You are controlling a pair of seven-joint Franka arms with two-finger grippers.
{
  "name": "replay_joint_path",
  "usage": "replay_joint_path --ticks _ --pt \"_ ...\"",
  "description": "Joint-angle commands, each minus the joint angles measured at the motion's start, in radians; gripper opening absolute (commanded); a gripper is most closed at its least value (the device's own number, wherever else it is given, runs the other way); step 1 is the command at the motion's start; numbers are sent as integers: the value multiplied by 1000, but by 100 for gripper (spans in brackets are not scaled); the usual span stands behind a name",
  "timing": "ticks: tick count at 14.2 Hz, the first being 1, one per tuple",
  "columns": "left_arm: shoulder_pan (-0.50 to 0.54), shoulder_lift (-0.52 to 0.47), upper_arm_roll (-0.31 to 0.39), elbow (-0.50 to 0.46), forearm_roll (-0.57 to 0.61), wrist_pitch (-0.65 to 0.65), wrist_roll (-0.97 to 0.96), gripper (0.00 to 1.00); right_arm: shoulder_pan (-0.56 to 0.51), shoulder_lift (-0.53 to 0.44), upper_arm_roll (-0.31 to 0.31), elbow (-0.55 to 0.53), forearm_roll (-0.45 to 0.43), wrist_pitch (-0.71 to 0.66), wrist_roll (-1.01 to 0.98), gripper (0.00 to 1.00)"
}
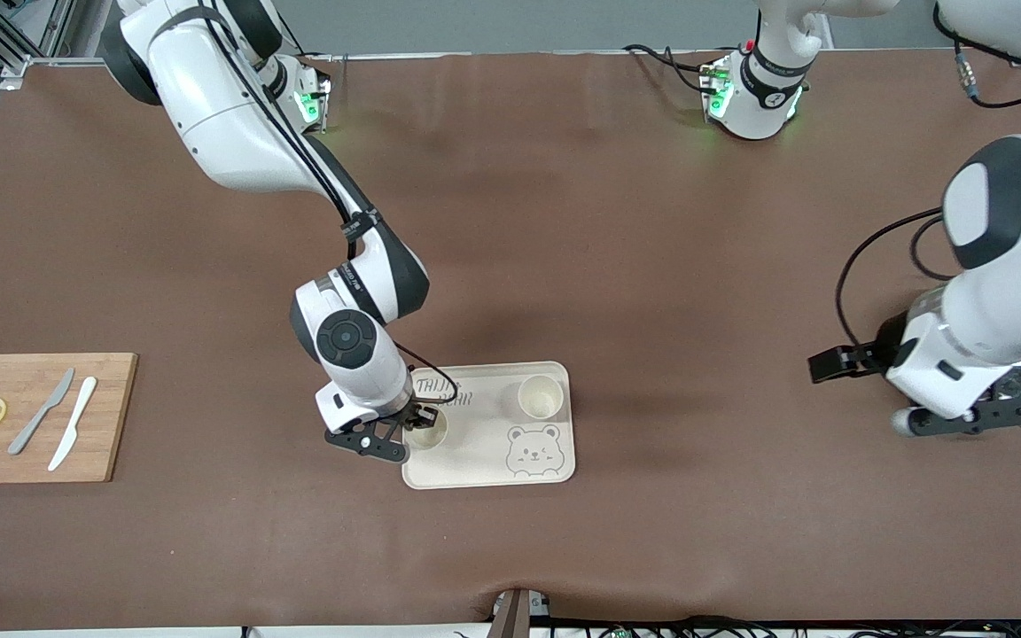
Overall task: Place white IKEA cup upright on tray with both arms
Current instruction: 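Open the right gripper and lift it off the cup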
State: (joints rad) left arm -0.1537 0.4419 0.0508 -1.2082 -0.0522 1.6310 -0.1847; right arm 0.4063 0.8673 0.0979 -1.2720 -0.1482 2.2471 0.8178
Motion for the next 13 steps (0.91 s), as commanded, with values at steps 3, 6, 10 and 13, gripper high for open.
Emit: replay_joint_path --ticks 3,6,10,13 --pt "94 -72 -11 -36 20 -57 157 100 20 16 -4 3 -27 31 54 0" --pt "106 -116 -9 -62 20 -82 171 100 19 15 -3 5 -24 26 54 99" --pt "106 -209 -9 -148 22 -82 177 100 16 -28 0 8 -22 -25 43 100" --pt "106 -271 -8 -198 23 -86 177 100 8 -160 3 14 -17 -208 26 100"
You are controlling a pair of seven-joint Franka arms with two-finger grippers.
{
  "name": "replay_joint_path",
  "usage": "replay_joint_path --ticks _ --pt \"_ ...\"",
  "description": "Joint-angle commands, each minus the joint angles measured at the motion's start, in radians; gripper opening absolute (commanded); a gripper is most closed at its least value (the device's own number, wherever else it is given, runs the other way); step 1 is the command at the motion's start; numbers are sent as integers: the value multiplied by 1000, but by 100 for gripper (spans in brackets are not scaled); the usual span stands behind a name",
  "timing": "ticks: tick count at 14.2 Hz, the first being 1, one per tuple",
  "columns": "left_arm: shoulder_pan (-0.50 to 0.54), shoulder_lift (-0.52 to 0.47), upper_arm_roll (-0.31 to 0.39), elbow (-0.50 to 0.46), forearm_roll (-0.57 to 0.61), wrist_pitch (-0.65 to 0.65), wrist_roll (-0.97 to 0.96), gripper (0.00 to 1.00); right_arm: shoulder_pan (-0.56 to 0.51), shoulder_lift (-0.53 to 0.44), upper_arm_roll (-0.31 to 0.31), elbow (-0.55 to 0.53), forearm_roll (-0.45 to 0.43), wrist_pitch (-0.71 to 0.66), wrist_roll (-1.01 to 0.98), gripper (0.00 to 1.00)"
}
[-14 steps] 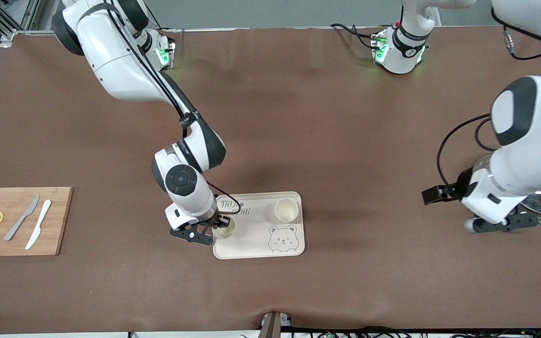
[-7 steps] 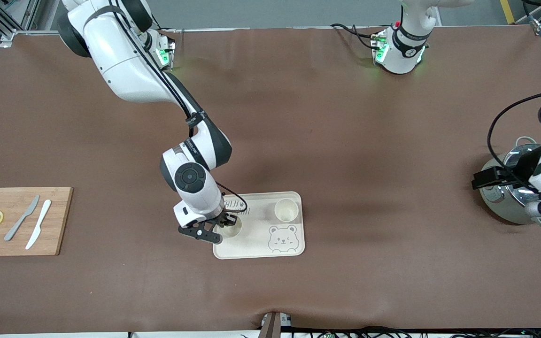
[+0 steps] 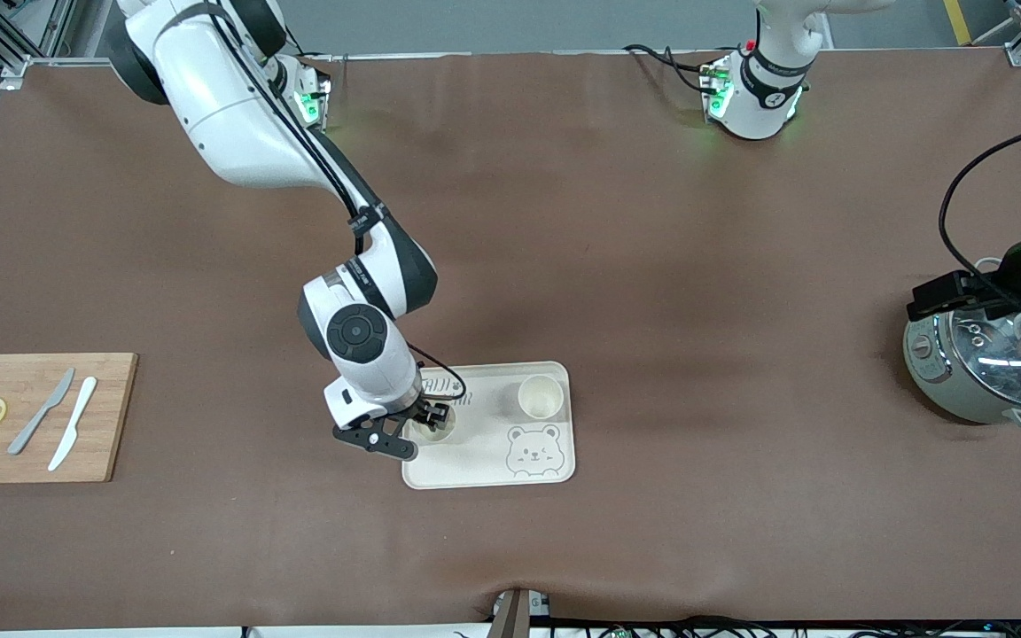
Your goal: Place white IKEA cup upright on tray with both arms
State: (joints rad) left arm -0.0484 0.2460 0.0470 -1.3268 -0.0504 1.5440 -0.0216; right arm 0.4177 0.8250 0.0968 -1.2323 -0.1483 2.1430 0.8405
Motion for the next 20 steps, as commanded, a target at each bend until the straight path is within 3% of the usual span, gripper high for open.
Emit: replay_joint_path --ticks 1,4,9,14,17,20 --pt "1 -98 -4 -101 23 2 15 100 -10 -171 4 -23 -11 -171 -24 100" --pt "-5 -161 -28 -162 82 8 37 100 -49 -318 7 -21 34 -334 -150 100" --pt "-2 -293 -32 -343 83 113 38 100 -152 -541 6 -24 98 -624 -300 100" --pt "-2 -295 -32 -339 73 111 43 100 -321 -719 -2 -39 161 -839 -501 100" --pt "-1 -290 -30 -336 69 111 40 100 -443 -813 -3 -124 151 -830 -651 100" --pt "-1 -292 -30 -336 69 110 42 100 -574 -799 -2 -148 157 -781 -785 100"
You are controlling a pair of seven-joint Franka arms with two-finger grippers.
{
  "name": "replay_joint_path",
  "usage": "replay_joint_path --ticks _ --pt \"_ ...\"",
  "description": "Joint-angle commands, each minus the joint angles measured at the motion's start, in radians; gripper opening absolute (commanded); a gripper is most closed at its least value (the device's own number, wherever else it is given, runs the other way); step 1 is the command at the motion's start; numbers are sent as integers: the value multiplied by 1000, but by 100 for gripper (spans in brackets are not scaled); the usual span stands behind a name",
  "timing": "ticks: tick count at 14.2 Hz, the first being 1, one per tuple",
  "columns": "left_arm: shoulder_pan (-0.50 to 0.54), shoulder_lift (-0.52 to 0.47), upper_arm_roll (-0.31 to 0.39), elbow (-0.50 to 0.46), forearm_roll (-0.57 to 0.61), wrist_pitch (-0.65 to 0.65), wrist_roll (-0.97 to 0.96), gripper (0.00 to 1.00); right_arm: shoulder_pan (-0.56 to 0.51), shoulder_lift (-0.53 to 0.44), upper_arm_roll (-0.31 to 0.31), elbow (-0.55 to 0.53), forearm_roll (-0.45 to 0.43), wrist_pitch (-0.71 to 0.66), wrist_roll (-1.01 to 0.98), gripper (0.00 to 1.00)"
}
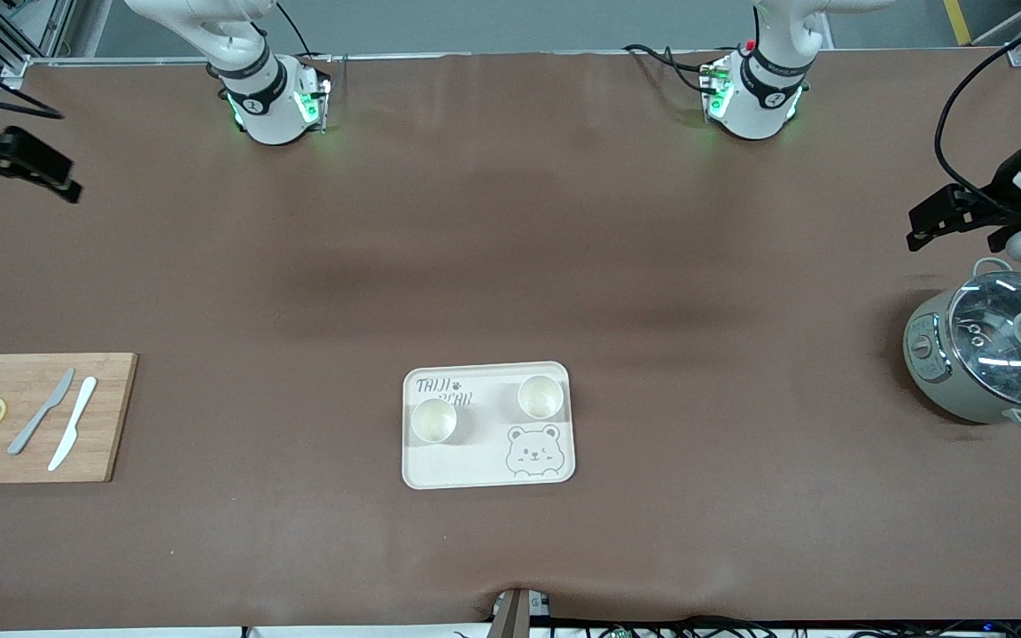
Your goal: Place white IKEA cup upright on tray with both arms
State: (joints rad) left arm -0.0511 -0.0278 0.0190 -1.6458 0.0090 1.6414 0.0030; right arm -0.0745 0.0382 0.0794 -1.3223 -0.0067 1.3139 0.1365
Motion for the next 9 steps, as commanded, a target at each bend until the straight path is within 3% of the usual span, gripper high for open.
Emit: replay_joint_path --ticks 1,9 --pt "2 -18 -2 -17 9 11 17 100 -105 -12 14 -81 19 79 -118 100" --pt "2 -18 -2 -17 9 11 18 100 -128 34 14 -84 7 105 -126 100"
